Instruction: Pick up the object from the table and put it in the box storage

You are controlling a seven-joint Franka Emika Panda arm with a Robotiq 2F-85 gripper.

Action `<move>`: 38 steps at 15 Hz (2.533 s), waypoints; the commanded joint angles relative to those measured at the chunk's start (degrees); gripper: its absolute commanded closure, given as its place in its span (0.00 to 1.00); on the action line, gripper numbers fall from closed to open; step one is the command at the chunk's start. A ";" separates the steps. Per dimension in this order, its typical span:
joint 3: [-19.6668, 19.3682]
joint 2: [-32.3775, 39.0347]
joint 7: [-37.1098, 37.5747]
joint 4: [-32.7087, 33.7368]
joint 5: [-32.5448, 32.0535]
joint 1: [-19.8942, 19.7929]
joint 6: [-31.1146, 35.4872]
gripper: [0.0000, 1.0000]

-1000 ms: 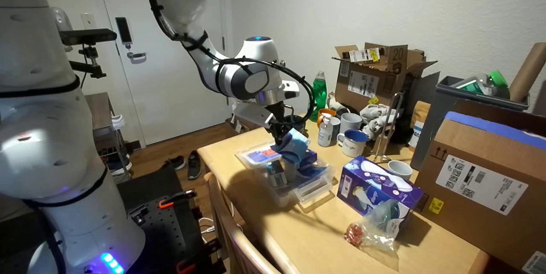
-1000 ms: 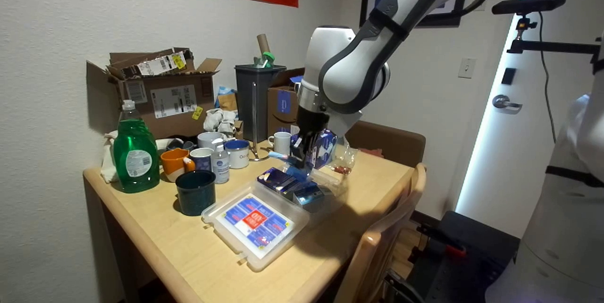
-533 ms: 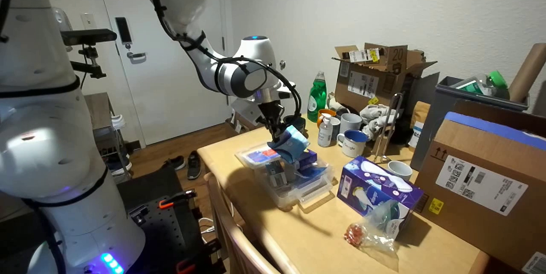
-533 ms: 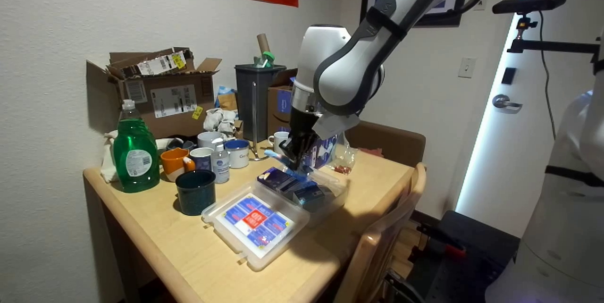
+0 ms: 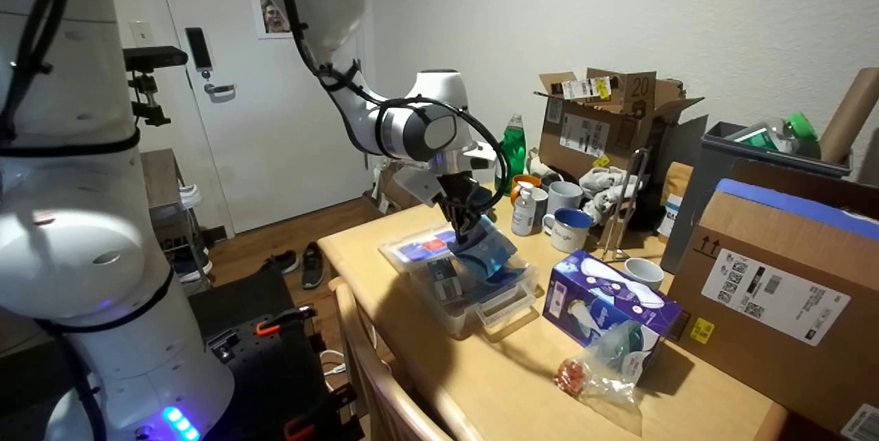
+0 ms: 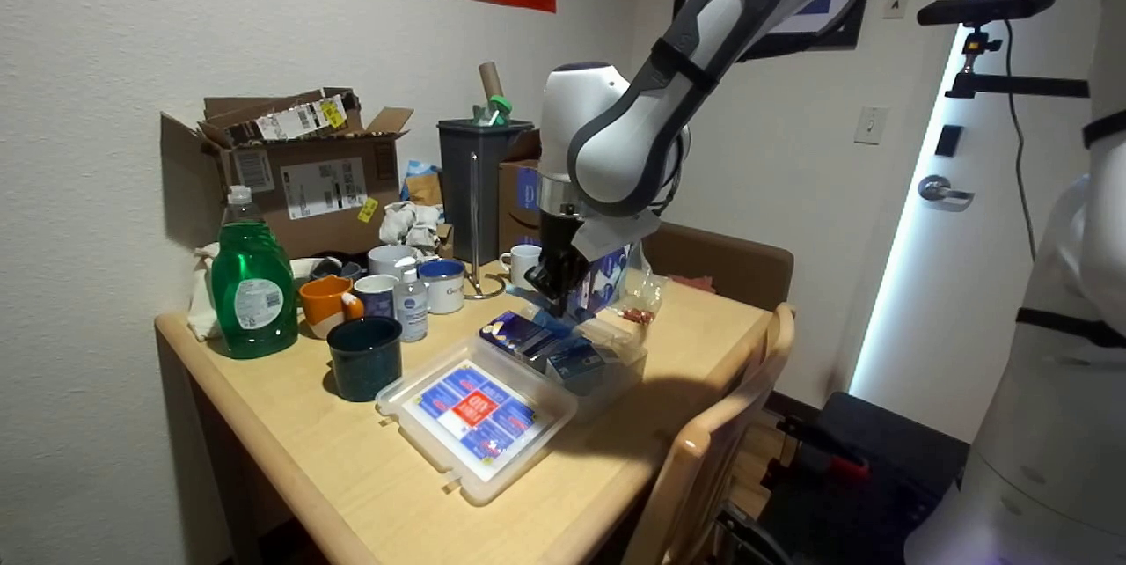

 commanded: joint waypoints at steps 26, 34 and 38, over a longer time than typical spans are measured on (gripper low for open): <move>-0.65 -4.30 -8.27 -1.54 -1.74 3.15 -3.64 0.00; 4.58 -12.44 -7.76 -5.66 -7.47 3.36 -13.71 0.00; 6.25 -15.62 -6.27 -8.40 -6.19 3.16 -14.98 0.00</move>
